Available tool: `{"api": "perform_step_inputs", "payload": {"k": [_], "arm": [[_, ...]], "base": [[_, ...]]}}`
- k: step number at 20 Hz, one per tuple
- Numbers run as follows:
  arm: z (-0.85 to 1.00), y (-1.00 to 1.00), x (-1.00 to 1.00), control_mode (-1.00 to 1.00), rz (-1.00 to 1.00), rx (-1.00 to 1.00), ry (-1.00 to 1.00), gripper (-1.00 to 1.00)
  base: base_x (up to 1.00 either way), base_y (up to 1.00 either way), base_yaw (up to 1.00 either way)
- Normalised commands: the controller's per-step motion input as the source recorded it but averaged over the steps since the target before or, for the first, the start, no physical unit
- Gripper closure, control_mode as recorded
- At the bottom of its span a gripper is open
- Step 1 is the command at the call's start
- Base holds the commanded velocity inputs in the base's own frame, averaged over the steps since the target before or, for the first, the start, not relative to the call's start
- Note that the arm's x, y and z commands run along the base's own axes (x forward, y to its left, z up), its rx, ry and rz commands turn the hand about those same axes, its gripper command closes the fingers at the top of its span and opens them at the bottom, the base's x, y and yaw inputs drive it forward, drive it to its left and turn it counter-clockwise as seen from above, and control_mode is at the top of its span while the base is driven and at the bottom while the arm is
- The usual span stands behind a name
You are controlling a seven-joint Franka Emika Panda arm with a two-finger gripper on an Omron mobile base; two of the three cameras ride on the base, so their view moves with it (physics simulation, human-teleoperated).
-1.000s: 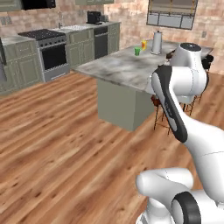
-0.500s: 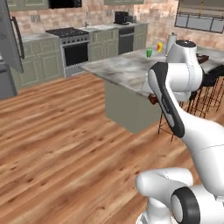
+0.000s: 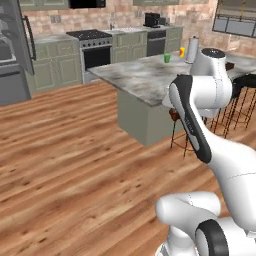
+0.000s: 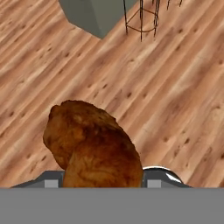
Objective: Gather the corn and carrot from the fridge and place them on a tray on the dining counter. Then gather the chicken drumstick and steak from the fridge and place them on the other tray.
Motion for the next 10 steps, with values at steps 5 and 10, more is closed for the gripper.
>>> {"api": "perform_step_inputs", "payload": {"k": [5, 10], "arm": [[0.00, 0.00, 0.00, 1.00, 0.00, 0.00, 0.00, 1.00], [0.00, 0.00, 0.00, 1.00, 0.00, 0.00, 0.00, 1.00]], "base": [[0.09, -1.00, 0.31], [0.20, -1.00, 0.30]]}}
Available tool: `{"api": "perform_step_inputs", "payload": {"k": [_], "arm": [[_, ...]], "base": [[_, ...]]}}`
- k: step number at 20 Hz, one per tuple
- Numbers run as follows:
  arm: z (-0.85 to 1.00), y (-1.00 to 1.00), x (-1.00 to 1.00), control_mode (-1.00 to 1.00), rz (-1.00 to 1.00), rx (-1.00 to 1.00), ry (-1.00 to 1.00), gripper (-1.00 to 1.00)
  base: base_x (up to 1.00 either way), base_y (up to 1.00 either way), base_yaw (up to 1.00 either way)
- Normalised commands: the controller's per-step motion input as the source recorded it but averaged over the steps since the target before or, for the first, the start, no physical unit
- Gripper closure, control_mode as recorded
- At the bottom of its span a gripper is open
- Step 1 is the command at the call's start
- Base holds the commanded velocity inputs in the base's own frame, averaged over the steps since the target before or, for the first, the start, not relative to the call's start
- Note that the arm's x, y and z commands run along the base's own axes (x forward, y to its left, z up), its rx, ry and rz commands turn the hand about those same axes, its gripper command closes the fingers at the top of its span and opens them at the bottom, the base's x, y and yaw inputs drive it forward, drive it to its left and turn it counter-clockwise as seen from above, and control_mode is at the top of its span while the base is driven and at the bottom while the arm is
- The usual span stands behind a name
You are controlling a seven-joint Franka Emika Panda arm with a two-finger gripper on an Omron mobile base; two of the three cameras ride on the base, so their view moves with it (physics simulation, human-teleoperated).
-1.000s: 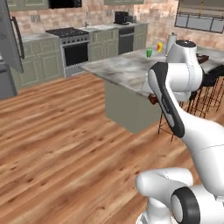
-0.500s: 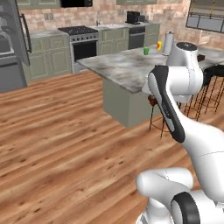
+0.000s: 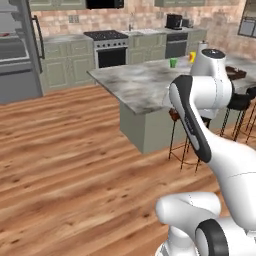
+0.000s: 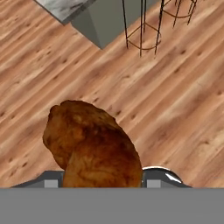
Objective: Gather the corn and carrot from the fridge and place them on a tray on the dining counter. Then gather the chicken drumstick and steak from the fridge and place them on the other tray.
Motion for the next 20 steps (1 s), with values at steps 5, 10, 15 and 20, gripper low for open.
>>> {"api": "perform_step_inputs", "payload": {"k": [5, 10, 15, 20], "arm": [[0.00, 0.00, 0.00, 1.00, 0.00, 0.00, 0.00, 1.00], [0.00, 0.00, 0.00, 1.00, 0.00, 0.00, 0.00, 1.00], [0.00, 0.00, 0.00, 1.00, 0.00, 0.00, 0.00, 1.00], [0.00, 0.00, 0.00, 1.00, 0.00, 0.00, 0.00, 1.00]], "base": [[0.27, -1.00, 0.28], [0.24, -1.00, 0.29], [0.25, -1.00, 0.29], [0.24, -1.00, 0.29]]}}
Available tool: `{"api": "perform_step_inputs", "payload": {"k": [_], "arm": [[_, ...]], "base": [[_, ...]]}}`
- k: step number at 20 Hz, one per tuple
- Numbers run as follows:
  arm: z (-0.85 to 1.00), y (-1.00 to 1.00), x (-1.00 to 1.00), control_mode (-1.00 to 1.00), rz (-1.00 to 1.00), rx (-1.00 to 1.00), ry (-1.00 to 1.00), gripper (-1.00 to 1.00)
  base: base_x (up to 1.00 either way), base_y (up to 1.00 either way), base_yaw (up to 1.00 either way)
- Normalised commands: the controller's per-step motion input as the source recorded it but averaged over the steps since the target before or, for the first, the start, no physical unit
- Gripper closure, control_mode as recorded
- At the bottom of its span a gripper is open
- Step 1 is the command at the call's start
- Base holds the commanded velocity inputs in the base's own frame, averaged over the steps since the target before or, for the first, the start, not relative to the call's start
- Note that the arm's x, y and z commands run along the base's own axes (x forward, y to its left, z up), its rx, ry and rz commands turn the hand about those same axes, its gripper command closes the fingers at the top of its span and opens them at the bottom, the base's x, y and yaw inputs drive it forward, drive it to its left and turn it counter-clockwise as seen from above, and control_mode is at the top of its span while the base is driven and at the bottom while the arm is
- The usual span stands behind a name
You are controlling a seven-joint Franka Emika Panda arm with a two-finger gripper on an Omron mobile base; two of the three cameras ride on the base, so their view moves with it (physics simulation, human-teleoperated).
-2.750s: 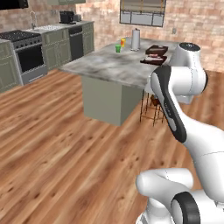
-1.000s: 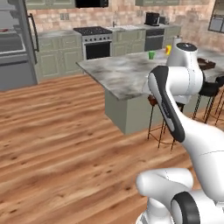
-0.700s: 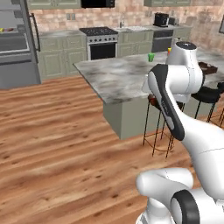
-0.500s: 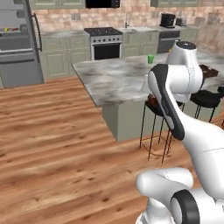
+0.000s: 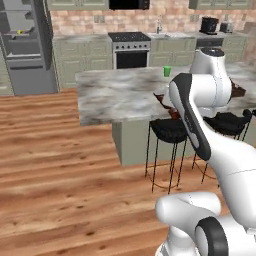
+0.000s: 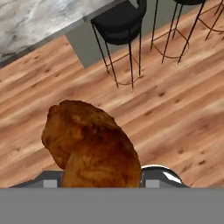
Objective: Gather the corn and carrot from the fridge and place them on a tray on the dining counter. Then gather the chicken drumstick and steak from the fridge and place them on the other tray.
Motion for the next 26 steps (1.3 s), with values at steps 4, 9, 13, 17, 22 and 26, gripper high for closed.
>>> {"api": "perform_step_inputs", "payload": {"k": [4, 9, 13, 17, 22, 26], "arm": [[0.00, 0.00, 0.00, 1.00, 0.00, 0.00, 0.00, 1.00], [0.00, 0.00, 0.00, 1.00, 0.00, 0.00, 0.00, 1.00], [0.00, 0.00, 0.00, 1.00, 0.00, 0.00, 0.00, 1.00], [0.00, 0.00, 0.00, 1.00, 0.00, 0.00, 0.00, 1.00], [0.00, 0.00, 0.00, 1.00, 0.00, 0.00, 0.00, 1.00], [0.00, 0.00, 0.00, 1.00, 0.00, 0.00, 0.00, 1.00]], "base": [[0.26, -1.00, 0.27], [0.36, -1.00, 0.16], [0.58, -0.97, 0.00], [0.61, -0.27, 0.04], [0.55, -0.02, 0.00], [0.50, 0.00, 0.00]]}}
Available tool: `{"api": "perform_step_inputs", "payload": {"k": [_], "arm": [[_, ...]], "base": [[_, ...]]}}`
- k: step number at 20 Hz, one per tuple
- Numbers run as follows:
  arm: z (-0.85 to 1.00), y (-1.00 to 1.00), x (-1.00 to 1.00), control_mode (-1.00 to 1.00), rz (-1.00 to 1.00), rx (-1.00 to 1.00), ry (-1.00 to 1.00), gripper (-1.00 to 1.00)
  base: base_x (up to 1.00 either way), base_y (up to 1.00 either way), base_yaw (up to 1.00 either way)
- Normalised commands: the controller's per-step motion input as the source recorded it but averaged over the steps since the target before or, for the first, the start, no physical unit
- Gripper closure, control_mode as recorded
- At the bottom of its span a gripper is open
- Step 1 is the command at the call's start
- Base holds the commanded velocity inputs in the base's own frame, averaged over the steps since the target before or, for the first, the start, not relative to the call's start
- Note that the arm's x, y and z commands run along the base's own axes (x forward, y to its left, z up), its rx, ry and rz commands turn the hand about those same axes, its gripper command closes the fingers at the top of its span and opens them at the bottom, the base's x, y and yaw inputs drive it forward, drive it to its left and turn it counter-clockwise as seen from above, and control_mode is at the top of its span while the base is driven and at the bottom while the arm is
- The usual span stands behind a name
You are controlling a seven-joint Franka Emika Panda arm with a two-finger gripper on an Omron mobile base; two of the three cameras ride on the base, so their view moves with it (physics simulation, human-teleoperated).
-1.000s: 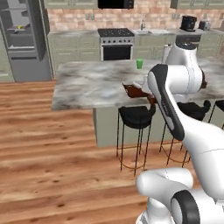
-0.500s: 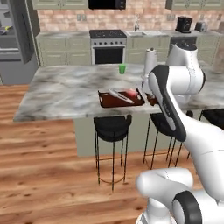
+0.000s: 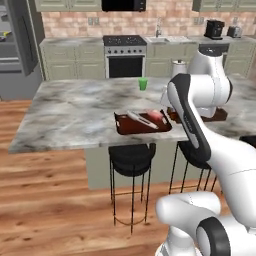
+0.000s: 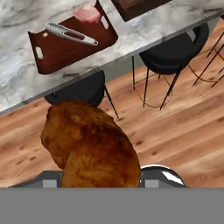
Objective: Gather the corn and carrot from the fridge and place them on a tray on the dining counter. Then gather the chicken drumstick and steak from the fridge and place them on the other tray.
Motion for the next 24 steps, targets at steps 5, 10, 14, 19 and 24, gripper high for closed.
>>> {"api": "perform_step_inputs", "payload": {"k": [5, 10, 14, 19, 24], "arm": [[0.00, 0.00, 0.00, 1.00, 0.00, 0.00, 0.00, 1.00], [0.00, 0.00, 0.00, 1.00, 0.00, 0.00, 0.00, 1.00], [0.00, 0.00, 0.00, 1.00, 0.00, 0.00, 0.00, 1.00], [0.00, 0.00, 0.00, 1.00, 0.00, 0.00, 0.00, 1.00], [0.00, 0.00, 0.00, 1.00, 0.00, 0.00, 0.00, 1.00]], "base": [[0.38, 0.00, 0.00], [0.39, 0.02, 0.00], [0.39, 0.03, 0.00], [0.53, 0.01, 0.00], [0.51, 0.00, 0.00]]}}
